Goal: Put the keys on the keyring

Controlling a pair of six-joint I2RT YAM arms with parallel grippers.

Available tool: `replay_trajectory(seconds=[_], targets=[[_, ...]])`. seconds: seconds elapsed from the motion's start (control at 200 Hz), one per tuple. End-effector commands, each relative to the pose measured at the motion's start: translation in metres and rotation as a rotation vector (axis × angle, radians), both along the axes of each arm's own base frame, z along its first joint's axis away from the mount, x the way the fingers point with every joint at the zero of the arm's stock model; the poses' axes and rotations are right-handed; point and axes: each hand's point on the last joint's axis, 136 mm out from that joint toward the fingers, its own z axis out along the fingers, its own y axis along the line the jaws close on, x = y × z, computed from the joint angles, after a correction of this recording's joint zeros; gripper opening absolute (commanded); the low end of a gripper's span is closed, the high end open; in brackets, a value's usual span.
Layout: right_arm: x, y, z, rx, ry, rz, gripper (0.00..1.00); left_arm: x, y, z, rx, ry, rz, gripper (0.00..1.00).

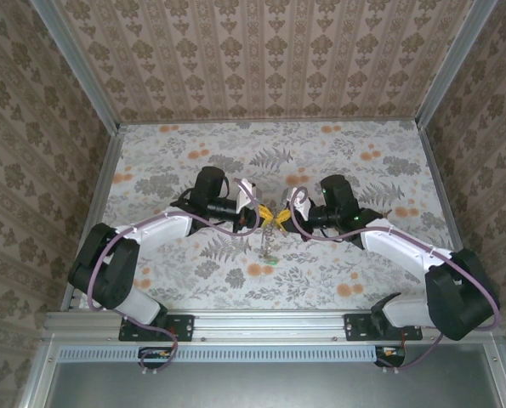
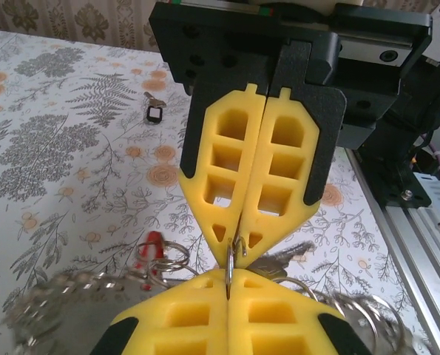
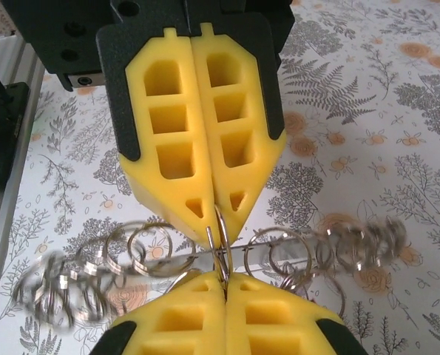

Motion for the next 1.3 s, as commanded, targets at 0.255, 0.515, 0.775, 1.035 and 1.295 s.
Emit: replay_trajectory(seconds=[0.255, 0.515, 0.775, 1.035, 1.295], targets=[[0.003, 0.001, 0.028, 0.054, -0.050, 0.000, 0.21, -0.013, -0.001, 0.024, -0.068, -0.010, -0.090, 0.00], [0.003, 0.004, 0.025, 0.054, -0.026, 0.017, 0.16, -0.014, -0.001, 0.026, -0.071, -0.013, -0.094, 0.00], [0.001, 0.007, 0.030, 0.081, -0.028, 0.041, 0.21, -0.014, -0.001, 0.025, -0.068, -0.011, -0.093, 0.00], [0.002, 0.011, 0.027, 0.080, -0.008, 0.061, 0.09, -0.014, -0.001, 0.026, -0.068, -0.012, -0.093, 0.00], [0.005, 0.007, 0.024, -0.037, -0.045, 0.024, 0.00, -0.004, 0.004, 0.007, 0.064, -0.053, -0.021, 0.15]])
